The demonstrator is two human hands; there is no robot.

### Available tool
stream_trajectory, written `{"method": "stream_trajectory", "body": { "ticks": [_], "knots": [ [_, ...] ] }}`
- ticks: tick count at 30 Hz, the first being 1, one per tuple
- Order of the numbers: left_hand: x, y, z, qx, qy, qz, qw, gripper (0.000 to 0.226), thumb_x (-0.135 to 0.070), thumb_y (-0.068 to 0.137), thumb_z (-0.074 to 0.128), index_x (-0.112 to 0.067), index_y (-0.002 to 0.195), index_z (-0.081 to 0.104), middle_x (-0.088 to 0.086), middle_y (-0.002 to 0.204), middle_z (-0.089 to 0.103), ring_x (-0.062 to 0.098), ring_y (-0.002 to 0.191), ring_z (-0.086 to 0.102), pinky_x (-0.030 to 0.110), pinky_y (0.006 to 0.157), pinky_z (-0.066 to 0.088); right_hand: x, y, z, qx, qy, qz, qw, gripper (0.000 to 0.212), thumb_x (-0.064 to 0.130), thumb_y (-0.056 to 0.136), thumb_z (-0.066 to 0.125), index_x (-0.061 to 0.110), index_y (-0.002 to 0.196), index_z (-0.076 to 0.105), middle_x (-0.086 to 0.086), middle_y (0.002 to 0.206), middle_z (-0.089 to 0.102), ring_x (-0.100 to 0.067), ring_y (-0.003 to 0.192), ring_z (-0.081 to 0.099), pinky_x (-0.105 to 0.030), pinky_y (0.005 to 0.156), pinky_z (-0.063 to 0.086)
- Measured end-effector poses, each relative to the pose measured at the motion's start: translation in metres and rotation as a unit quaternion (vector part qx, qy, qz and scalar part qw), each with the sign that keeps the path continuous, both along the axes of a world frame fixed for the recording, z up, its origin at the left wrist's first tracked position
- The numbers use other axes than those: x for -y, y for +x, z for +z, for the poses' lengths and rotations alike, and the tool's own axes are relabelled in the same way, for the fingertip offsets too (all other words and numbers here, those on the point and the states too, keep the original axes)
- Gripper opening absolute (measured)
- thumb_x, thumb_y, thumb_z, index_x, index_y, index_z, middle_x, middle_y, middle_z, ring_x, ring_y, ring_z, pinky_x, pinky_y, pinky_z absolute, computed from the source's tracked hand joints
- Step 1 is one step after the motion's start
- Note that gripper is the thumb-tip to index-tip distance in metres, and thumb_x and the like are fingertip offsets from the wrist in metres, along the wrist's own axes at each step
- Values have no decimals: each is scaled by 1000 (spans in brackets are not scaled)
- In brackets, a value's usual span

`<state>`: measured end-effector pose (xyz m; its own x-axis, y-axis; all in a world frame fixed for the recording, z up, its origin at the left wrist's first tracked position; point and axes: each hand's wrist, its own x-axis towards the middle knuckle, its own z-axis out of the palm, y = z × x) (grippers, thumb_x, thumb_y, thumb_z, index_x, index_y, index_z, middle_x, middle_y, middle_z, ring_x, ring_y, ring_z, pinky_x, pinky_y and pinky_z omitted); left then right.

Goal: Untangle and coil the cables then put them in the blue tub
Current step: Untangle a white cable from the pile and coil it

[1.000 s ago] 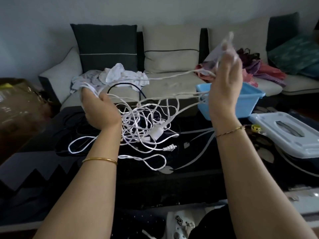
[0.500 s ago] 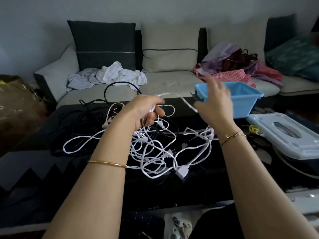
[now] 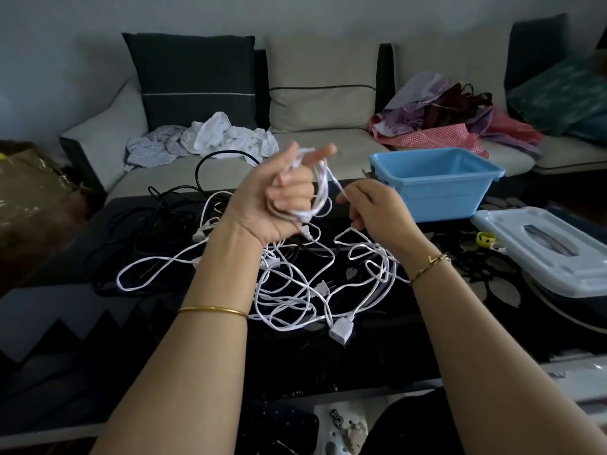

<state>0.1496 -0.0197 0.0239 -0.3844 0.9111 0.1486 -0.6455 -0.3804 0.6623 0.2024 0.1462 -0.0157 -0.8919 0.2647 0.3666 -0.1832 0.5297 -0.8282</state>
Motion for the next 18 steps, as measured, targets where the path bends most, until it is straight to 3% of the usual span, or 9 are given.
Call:
{"method": "stream_trajectory", "body": {
  "ticks": [2, 4, 6, 9, 11, 14, 18],
  "knots": [
    [-1, -6, 1, 34, 61, 126, 990, 36, -29, 97, 40, 2, 114, 48, 1, 54, 54, 7, 36, 46, 17, 38, 40, 1, 5, -4, 67, 52, 41, 995, 24, 20, 99, 44, 14, 89, 65, -1, 67, 53, -12, 57, 50, -19, 52, 45],
    [-1, -7, 2, 26, 58, 276, 959, 28, -27, 101, 33, -4, 102, 49, -2, 61, 53, 5, 40, 44, 16, 42, 40, 3, 11, -6, 137, 110, 110, 978, 23, 23, 100, 44, 19, 97, 66, -1, 66, 51, -13, 55, 51, -19, 51, 49],
    [-1, -9, -2, 19, 40, 353, 935, 21, -22, 102, 35, -9, 93, 48, -2, 66, 56, 6, 45, 44, 18, 48, 44, 4, 17, -5, 184, 146, 167, 958, 21, 24, 99, 46, 25, 108, 65, -3, 66, 53, -16, 53, 55, -27, 55, 54],
    [-7, -11, -11, -35, -54, 429, 901, 18, -20, 102, 41, -9, 91, 50, 1, 65, 57, 7, 47, 48, 30, 67, 59, 5, 27, 6, 220, 187, 198, 937, 22, 20, 96, 50, 27, 112, 64, -5, 65, 59, -13, 43, 52, -21, 48, 48],
    [-14, -8, -18, -108, -145, 480, 859, 14, -20, 102, 43, -9, 97, 51, 1, 63, 56, 8, 47, 53, 36, 75, 59, 7, 31, 15, 217, 206, 204, 932, 22, 17, 93, 55, 25, 109, 67, -6, 63, 59, -9, 40, 48, -21, 47, 47],
    [-23, -7, -29, -204, -239, 526, 791, 14, -22, 100, 49, -8, 98, 51, -3, 56, 61, 13, 51, 62, 26, 56, 56, 13, 36, 25, 192, 221, 200, 935, 17, 20, 89, 60, 26, 101, 72, -1, 59, 57, -8, 46, 50, -24, 49, 48],
    [-27, 0, -32, -316, -275, 517, 747, 25, -24, 101, 46, 0, 93, 48, 4, 54, 59, 9, 44, 61, 21, 49, 52, 18, 35, 31, 105, 246, 158, 950, 10, 30, 86, 66, 24, 80, 73, 7, 58, 54, -4, 53, 47, -22, 54, 41]
  ]
}}
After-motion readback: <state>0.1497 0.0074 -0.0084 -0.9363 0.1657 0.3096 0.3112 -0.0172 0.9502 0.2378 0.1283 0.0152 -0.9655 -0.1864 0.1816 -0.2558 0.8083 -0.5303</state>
